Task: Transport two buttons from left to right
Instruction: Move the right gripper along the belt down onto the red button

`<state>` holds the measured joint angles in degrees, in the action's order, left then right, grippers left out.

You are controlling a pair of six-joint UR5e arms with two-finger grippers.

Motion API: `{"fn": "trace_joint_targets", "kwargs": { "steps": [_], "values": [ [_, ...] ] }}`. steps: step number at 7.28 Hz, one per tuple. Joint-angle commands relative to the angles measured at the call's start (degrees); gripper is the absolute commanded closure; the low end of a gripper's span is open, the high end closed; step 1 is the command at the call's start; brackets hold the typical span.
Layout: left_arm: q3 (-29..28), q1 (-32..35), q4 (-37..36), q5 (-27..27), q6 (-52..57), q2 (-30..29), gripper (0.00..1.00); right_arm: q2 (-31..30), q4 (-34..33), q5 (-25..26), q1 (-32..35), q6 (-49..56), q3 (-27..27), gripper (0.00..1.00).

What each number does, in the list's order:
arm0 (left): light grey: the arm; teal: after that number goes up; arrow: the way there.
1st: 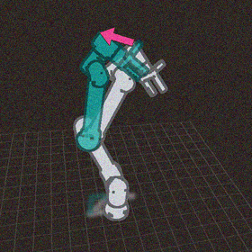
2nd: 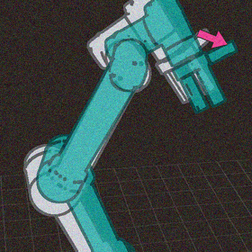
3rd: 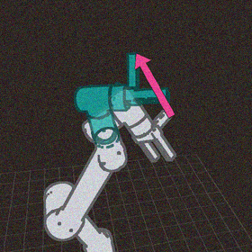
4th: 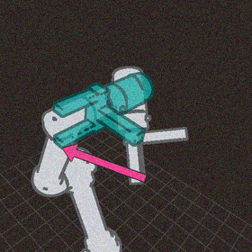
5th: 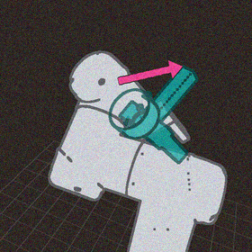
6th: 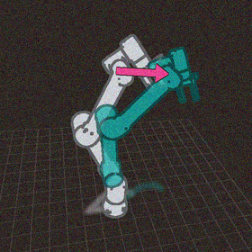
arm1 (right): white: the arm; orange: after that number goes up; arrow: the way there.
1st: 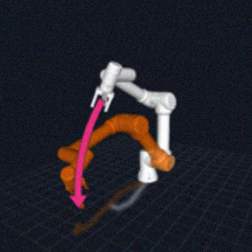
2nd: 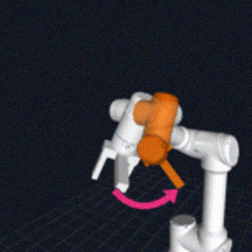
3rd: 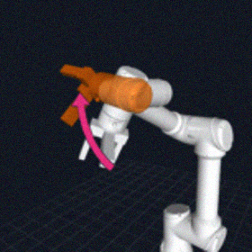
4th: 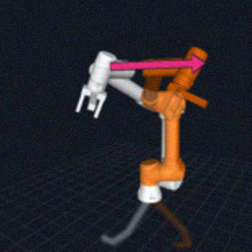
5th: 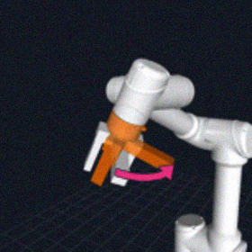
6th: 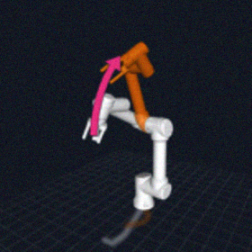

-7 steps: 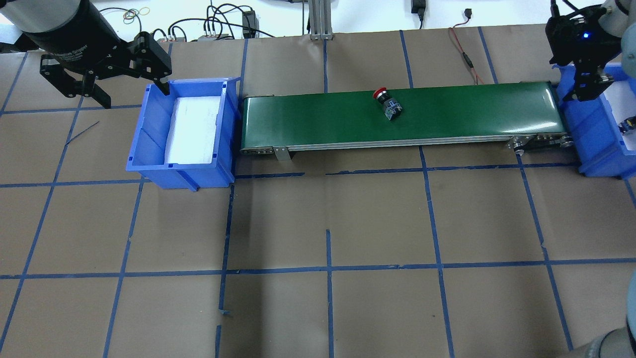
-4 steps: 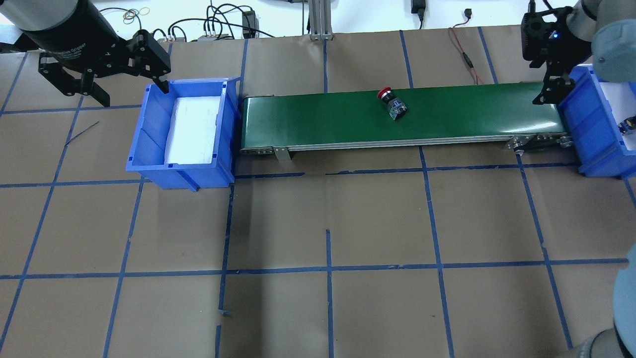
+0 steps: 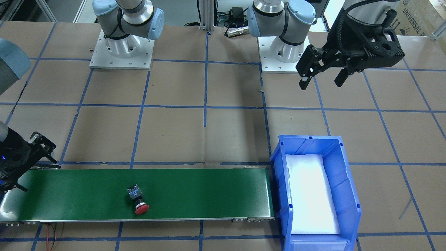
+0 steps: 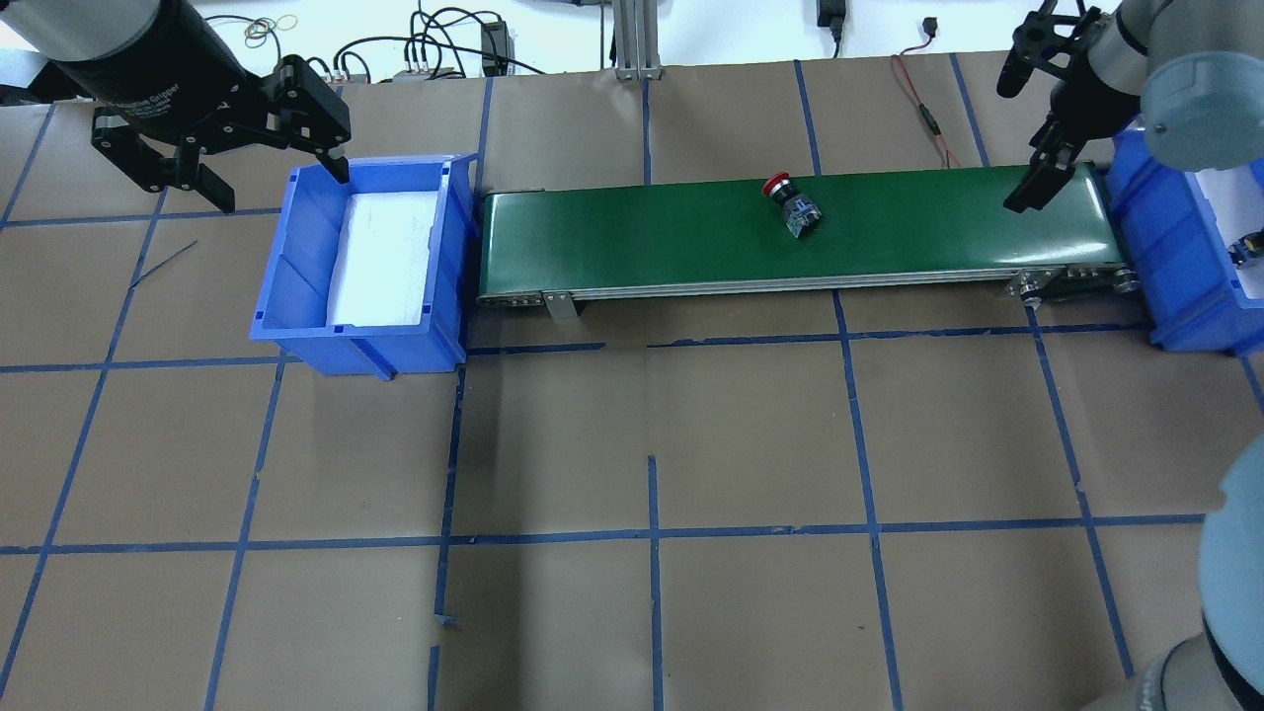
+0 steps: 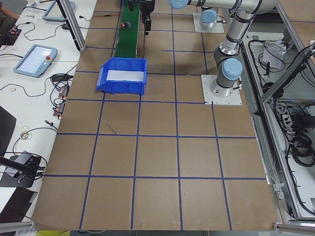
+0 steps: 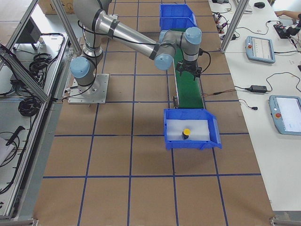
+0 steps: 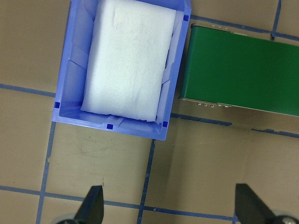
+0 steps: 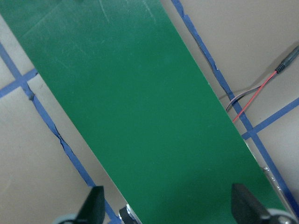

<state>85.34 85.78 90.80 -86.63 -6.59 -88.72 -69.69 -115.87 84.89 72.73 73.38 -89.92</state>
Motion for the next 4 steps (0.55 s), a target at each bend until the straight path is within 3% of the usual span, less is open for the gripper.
{"fn": "trace_joint_targets", "kwargs": {
  "steps": [1,4],
  "values": [
    [0.26,0.35,-0.09,-3.61,0.0,0.12,0.0,0.69,0.03,-2.45,1.7,-11.02,0.01,0.05],
    [0.96,0.18,-0.18,-3.81,0.08,0.12,0.0,2.27,-0.15,-2.0,6.71,-22.73,0.1,0.05]
  ]
}}
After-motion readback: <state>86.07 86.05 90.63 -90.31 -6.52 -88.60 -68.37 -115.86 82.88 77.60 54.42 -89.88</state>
